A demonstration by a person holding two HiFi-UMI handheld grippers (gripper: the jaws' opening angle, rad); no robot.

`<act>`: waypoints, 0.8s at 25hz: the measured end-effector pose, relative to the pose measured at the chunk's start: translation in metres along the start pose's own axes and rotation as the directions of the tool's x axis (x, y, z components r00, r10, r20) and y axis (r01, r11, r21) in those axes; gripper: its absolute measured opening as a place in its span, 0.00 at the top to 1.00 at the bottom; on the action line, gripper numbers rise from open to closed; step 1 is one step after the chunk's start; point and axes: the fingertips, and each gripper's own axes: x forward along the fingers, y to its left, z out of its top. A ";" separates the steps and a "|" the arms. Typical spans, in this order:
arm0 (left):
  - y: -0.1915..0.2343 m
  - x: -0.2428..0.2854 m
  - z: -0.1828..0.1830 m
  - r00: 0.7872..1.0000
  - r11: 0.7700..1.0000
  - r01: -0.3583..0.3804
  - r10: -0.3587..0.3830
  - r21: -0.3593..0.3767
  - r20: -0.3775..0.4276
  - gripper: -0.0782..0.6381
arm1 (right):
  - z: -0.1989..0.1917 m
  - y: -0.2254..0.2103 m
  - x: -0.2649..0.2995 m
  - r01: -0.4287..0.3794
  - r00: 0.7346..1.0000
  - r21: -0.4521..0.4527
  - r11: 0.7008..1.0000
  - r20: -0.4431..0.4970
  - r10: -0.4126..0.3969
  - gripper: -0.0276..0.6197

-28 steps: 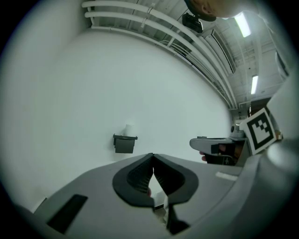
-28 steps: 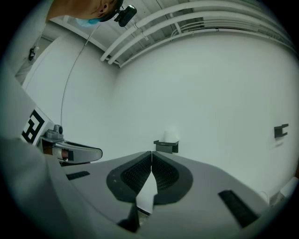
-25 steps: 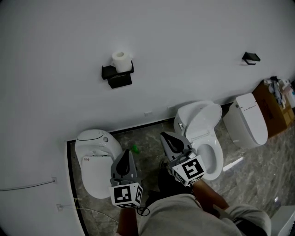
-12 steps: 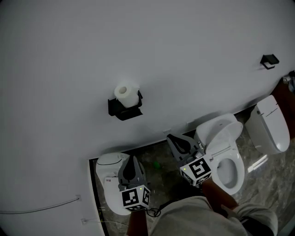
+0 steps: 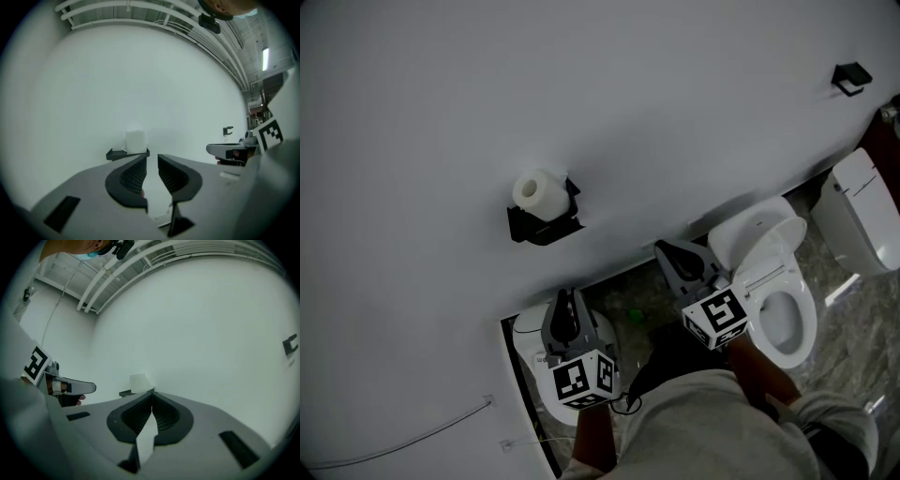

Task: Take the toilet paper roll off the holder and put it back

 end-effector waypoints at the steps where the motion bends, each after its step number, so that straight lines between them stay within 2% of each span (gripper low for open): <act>1: -0.001 0.005 0.001 1.000 1.000 0.007 -0.007 0.002 -0.002 0.79 | 0.000 -0.003 0.000 0.009 1.000 0.004 1.000 0.001 -0.009 0.95; 4: 0.001 0.018 0.000 1.000 1.000 0.011 -0.011 0.003 -0.010 0.74 | -0.005 -0.007 0.001 0.021 1.000 0.004 1.000 -0.005 -0.021 0.95; 8: 0.004 0.044 -0.004 1.000 1.000 0.017 -0.017 -0.018 -0.026 0.61 | -0.009 -0.019 0.008 0.041 0.999 -0.010 0.999 -0.020 -0.041 0.95; 14: 0.014 0.078 0.000 0.999 1.000 0.023 -0.023 -0.011 -0.039 0.57 | 0.004 -0.041 0.029 0.068 0.998 -0.030 0.997 -0.006 -0.068 0.95; 20: 0.031 0.111 0.007 0.999 1.000 0.020 -0.020 -0.013 -0.044 0.49 | 0.015 -0.050 0.063 0.062 0.998 -0.046 0.997 0.005 -0.062 0.95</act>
